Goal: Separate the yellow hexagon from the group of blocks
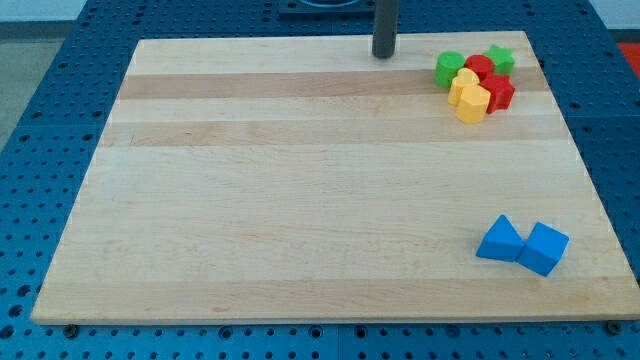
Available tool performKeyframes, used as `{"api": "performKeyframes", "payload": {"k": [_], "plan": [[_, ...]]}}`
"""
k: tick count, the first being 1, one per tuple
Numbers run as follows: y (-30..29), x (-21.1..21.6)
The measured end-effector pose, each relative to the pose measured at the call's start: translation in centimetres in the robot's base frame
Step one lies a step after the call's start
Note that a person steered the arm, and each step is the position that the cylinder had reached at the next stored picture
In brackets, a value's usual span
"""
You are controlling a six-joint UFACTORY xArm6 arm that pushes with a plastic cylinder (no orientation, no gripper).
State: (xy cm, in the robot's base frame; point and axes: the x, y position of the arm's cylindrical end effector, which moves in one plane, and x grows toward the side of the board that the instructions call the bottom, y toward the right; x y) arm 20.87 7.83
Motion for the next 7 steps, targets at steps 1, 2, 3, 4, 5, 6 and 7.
{"api": "performKeyframes", "payload": {"k": [1, 2, 3, 4, 5, 6, 7], "plan": [[1.6, -0.7], [7.9, -1.7], [11.7, -1.6], [18.6, -1.6], [22.4, -0.9], [24.5, 0.1], [24.5, 2.3]]}}
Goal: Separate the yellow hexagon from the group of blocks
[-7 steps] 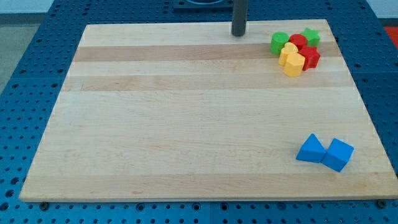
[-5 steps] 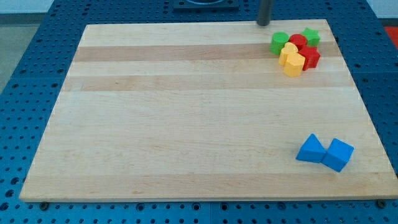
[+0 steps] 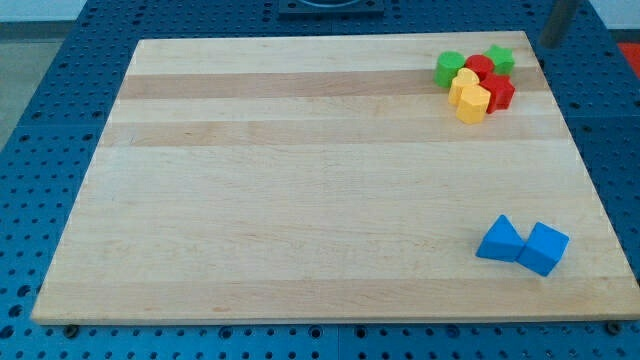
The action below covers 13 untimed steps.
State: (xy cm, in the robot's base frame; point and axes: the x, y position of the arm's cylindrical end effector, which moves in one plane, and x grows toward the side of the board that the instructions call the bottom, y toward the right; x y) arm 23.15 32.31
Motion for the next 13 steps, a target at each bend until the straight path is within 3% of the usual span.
{"api": "performKeyframes", "payload": {"k": [2, 5, 6, 7, 9, 13], "plan": [[-3.9, 4.5], [-3.1, 3.5], [-2.9, 1.1], [-6.8, -1.0], [-8.2, 0.9], [-18.6, 19.1]]}}
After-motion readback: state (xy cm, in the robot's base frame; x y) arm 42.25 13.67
